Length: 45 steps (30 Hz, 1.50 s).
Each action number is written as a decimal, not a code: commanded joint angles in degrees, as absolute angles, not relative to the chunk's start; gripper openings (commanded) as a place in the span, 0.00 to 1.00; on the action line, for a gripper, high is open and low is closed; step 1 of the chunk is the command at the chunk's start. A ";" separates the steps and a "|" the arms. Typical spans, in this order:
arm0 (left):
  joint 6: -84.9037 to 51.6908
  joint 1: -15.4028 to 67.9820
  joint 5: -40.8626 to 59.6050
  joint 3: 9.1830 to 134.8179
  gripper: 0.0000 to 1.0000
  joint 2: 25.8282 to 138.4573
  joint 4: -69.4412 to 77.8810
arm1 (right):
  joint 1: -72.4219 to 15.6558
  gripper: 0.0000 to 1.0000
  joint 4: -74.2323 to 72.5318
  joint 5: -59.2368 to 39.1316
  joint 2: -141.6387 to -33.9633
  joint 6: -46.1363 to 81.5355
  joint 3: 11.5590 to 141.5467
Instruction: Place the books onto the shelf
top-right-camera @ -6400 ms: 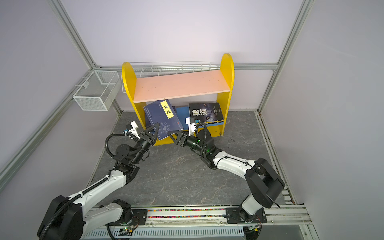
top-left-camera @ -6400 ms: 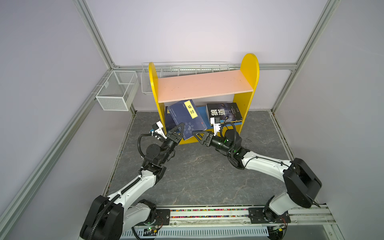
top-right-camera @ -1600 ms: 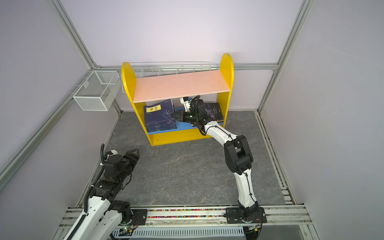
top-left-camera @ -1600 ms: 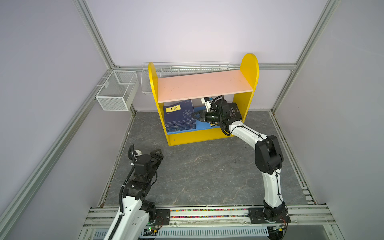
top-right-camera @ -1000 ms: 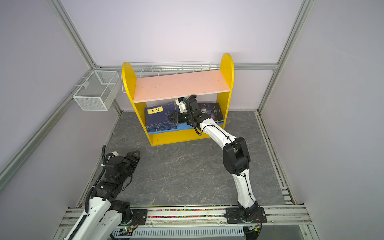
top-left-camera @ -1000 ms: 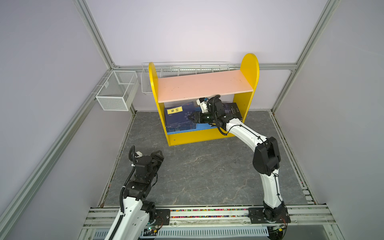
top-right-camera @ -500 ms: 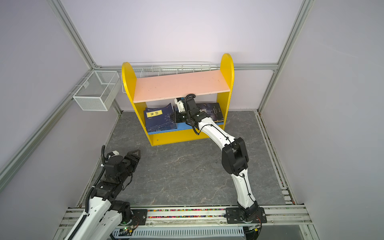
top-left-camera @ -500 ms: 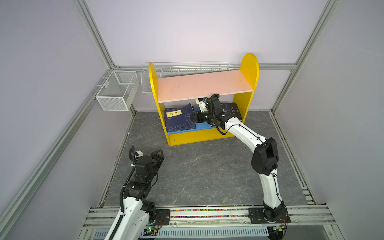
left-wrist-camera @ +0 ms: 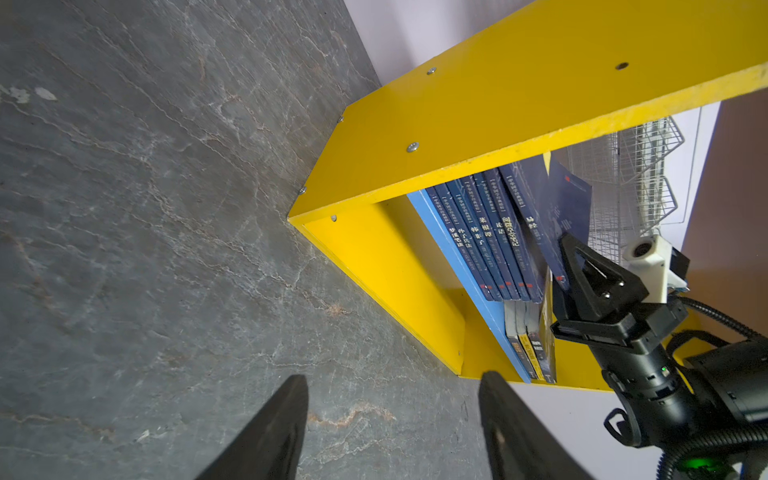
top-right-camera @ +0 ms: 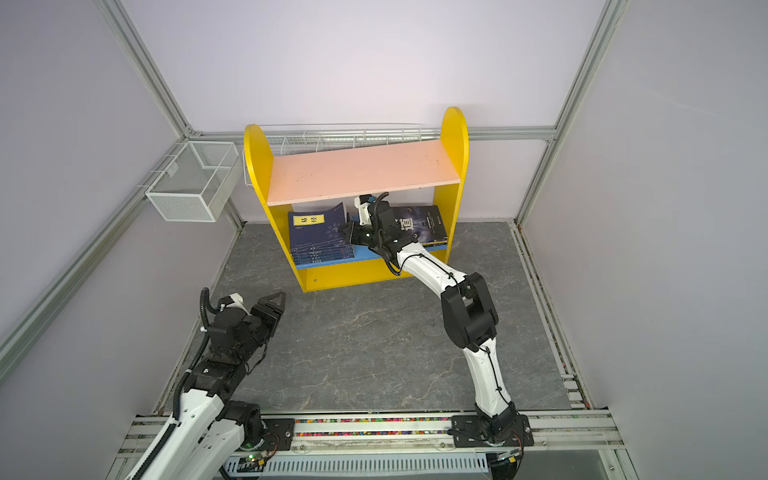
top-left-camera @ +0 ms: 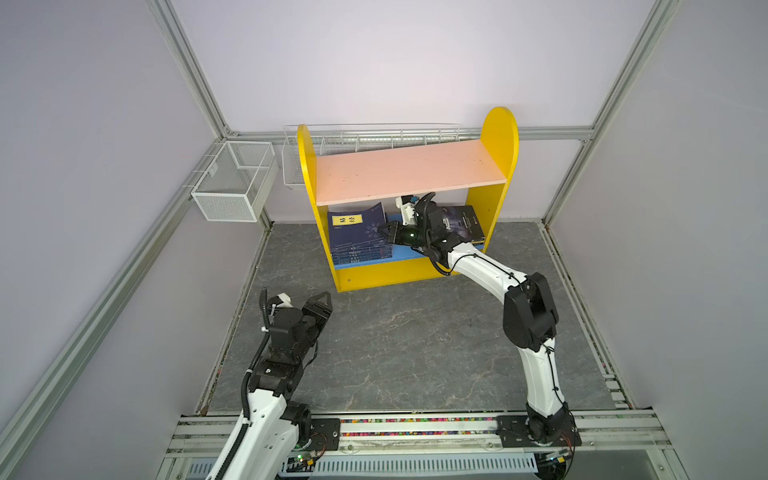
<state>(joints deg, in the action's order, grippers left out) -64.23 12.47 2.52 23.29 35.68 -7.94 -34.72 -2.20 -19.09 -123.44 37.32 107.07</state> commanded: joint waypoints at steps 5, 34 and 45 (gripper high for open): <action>-62.58 12.32 6.21 24.67 0.66 37.77 1.42 | -35.40 0.16 -2.72 -16.06 -122.63 35.26 106.34; -61.66 14.45 6.68 25.40 0.65 43.51 4.57 | -39.68 0.49 16.95 1.43 -125.17 17.88 118.64; -61.31 14.58 6.54 24.96 0.65 41.93 3.65 | -40.64 0.44 16.93 3.37 -127.50 19.02 120.63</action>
<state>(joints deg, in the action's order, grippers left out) -61.01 14.28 7.35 25.69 42.59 3.99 -40.23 17.78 2.76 -126.17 20.05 119.37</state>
